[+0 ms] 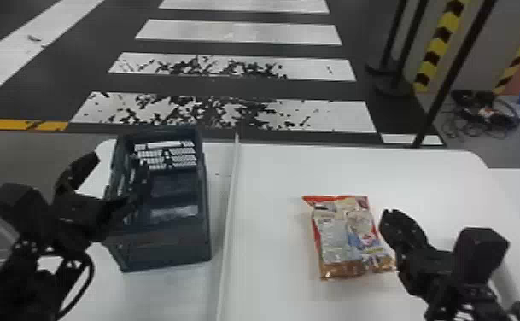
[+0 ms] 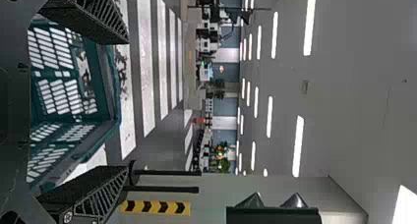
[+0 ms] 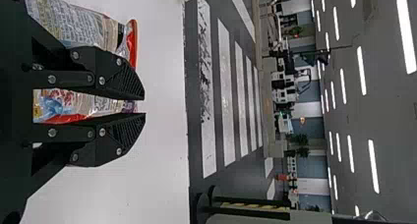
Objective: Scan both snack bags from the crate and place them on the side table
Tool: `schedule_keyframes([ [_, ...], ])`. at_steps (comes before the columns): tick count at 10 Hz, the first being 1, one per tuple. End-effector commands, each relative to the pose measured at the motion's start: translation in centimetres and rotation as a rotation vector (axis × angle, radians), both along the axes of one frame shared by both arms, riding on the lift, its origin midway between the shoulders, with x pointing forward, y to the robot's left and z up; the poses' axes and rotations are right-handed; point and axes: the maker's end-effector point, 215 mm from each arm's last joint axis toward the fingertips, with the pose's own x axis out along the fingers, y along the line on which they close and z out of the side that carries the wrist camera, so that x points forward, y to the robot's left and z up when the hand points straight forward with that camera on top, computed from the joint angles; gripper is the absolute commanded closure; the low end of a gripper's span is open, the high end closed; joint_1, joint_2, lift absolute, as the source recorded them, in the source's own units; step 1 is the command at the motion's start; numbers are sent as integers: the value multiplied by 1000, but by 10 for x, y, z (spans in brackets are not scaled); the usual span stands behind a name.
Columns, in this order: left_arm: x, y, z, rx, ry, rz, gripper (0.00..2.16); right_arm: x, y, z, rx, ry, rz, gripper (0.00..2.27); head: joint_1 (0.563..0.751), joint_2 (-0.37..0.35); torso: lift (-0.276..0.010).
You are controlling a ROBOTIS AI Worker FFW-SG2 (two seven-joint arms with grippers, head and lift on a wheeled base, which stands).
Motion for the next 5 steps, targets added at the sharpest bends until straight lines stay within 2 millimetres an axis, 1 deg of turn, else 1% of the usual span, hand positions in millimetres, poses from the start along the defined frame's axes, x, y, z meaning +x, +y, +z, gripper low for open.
schedule_keyframes([
  [1, -7, 10, -14, 3, 28, 33, 87, 4, 13, 1, 22, 9, 59, 2246, 695, 34, -98],
  [2, -13, 16, -21, -2, 40, 49, 87, 8, 25, 4, 37, 10, 113, 2243, 695, 47, -98],
  [3, -18, 20, -26, -1, 48, 57, 87, 11, 40, 1, 55, 29, 170, 2243, 695, 74, -98],
  [4, -21, 22, -27, -3, 43, 60, 87, 16, 52, -4, 62, 52, 213, 2246, 695, 95, -98],
  [5, -23, 22, -26, -3, 37, 60, 87, 20, 63, -13, 68, 90, 248, 2243, 695, 117, -98],
])
